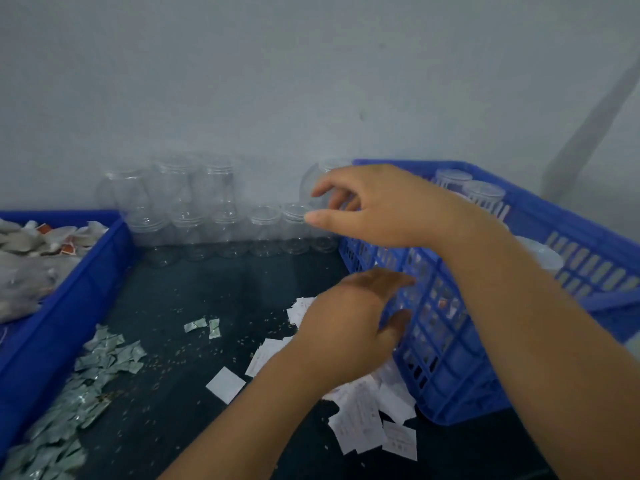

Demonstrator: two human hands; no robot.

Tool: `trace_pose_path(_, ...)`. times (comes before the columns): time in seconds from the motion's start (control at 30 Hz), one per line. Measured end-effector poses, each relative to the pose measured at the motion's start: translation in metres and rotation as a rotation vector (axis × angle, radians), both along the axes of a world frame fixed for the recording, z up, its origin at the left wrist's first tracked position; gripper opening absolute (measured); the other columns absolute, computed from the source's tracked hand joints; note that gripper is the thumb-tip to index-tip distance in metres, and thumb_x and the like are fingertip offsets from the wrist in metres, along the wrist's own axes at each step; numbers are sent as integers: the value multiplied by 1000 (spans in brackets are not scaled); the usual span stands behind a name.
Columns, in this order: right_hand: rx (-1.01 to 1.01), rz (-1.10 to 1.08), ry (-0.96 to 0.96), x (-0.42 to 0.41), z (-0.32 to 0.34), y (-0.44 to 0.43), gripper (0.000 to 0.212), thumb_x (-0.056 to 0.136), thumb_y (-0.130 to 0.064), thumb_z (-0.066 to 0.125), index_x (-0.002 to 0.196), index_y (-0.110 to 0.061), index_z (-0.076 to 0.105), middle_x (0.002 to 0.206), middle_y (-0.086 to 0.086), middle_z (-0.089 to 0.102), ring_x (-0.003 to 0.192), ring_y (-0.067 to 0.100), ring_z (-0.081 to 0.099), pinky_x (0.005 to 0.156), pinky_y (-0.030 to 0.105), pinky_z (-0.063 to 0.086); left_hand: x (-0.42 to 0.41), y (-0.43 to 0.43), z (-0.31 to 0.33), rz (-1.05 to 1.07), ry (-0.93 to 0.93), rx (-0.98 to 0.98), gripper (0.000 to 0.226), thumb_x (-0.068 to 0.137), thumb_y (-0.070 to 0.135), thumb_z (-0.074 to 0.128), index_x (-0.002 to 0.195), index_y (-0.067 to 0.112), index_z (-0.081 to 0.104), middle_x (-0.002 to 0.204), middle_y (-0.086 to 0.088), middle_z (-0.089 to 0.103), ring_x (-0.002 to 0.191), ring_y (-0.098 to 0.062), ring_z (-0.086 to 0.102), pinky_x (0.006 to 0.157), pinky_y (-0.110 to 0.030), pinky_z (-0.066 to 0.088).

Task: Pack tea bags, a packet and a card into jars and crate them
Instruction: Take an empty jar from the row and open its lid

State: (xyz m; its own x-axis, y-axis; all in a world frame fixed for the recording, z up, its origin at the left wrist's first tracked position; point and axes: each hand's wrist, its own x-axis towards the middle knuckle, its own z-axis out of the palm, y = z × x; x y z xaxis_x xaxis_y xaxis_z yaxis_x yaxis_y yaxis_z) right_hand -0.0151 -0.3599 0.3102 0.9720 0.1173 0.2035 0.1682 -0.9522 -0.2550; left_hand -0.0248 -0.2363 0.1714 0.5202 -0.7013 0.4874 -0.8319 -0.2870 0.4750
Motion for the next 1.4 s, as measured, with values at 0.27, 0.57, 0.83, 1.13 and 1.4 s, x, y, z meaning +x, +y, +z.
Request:
trace_pose_path(0.27,-14,165,219,19,-145,72,48,102,-63,63,140,-34,66,129,-13,70,114,8,66,99,37,57,58,152,-94,606,117,199,30,100,48,56,76,31,63,57,11,54,55,-7,53,48,-27,35)
trace_pose_path(0.57,126,-103,174,152,-205,64,90,99,-55,74,169,-22,30,169,10,38,154,33,40,126,45,37,79,201,-162,899,49,-38,61,98,56,54,55,16,38,45,3,35,41,-12,39,40,-30,30)
trace_pose_path(0.83,-233,-285,60,272,-202,56,89,105,-66,55,172,-20,20,182,14,6,167,43,-3,133,54,10,91,205,-172,860,66,-58,58,96,57,53,56,21,33,46,3,31,42,-17,40,39,-28,26)
trace_pose_path(1.13,77,-173,-307,244,-232,84,73,89,-26,88,148,-3,52,147,24,51,138,45,50,125,57,31,93,206,-176,824,66,-94,57,97,53,58,57,18,38,46,3,34,45,-17,41,41,-29,29)
trace_pose_path(1.4,627,-24,-112,118,-207,119,88,79,-41,95,153,-42,46,146,-15,52,123,-2,54,106,19,45,85,205,-157,798,253,-294,36,97,66,41,88,38,60,77,18,62,75,-2,60,60,-32,49)
